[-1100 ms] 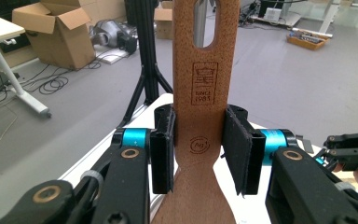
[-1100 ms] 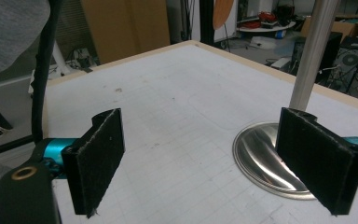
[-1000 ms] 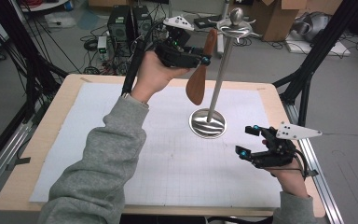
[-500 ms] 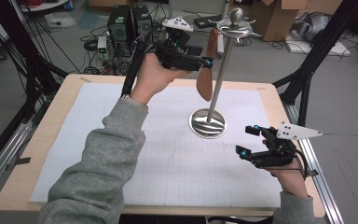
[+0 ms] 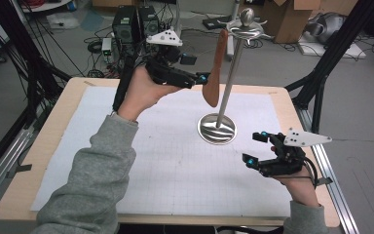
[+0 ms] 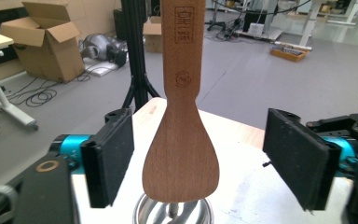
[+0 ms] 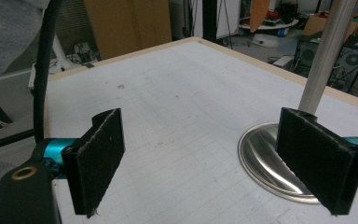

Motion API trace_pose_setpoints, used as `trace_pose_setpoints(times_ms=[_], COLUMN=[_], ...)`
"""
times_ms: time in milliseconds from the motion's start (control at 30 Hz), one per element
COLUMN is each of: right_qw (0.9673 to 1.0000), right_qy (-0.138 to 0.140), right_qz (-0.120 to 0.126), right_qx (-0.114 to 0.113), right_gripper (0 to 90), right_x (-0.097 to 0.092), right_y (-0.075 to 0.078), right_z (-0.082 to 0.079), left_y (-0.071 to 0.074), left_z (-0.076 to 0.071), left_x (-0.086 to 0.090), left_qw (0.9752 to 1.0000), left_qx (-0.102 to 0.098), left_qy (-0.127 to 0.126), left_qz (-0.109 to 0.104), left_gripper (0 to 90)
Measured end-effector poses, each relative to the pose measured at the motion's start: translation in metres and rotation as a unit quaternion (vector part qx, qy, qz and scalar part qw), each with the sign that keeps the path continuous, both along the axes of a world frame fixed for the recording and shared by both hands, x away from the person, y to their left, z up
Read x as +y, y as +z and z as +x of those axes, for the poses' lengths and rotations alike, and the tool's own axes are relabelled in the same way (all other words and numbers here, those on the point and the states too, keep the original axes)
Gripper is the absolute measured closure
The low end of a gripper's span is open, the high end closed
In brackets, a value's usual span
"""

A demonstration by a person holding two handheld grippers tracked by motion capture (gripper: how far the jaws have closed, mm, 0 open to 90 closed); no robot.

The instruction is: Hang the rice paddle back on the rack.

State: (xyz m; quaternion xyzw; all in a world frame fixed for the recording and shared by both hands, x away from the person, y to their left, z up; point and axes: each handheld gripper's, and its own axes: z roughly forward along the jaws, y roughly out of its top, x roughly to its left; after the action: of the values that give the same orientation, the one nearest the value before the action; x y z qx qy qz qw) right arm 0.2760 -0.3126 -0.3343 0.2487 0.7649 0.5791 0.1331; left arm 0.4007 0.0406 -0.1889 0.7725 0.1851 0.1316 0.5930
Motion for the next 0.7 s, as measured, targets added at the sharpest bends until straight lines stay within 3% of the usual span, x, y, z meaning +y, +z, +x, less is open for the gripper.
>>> trace_pose_setpoints(times_ms=[200, 700], right_qw=[1.0000, 0.9999], right_qy=[0.000, 0.007], right_qz=[-0.005, -0.015], right_qx=[0.002, 0.005], right_gripper=[14.2, 14.2], right_x=[0.003, 0.011], right_y=[0.000, -0.002], right_z=[-0.001, 0.001], left_y=[-0.006, -0.026], left_z=[-0.006, -0.024], left_x=[0.015, 0.048], left_qw=[0.9999, 0.9994], left_qx=[-0.009, -0.023], left_qy=[0.007, 0.018], left_qz=[-0.006, -0.020], left_gripper=[14.9, 14.5])
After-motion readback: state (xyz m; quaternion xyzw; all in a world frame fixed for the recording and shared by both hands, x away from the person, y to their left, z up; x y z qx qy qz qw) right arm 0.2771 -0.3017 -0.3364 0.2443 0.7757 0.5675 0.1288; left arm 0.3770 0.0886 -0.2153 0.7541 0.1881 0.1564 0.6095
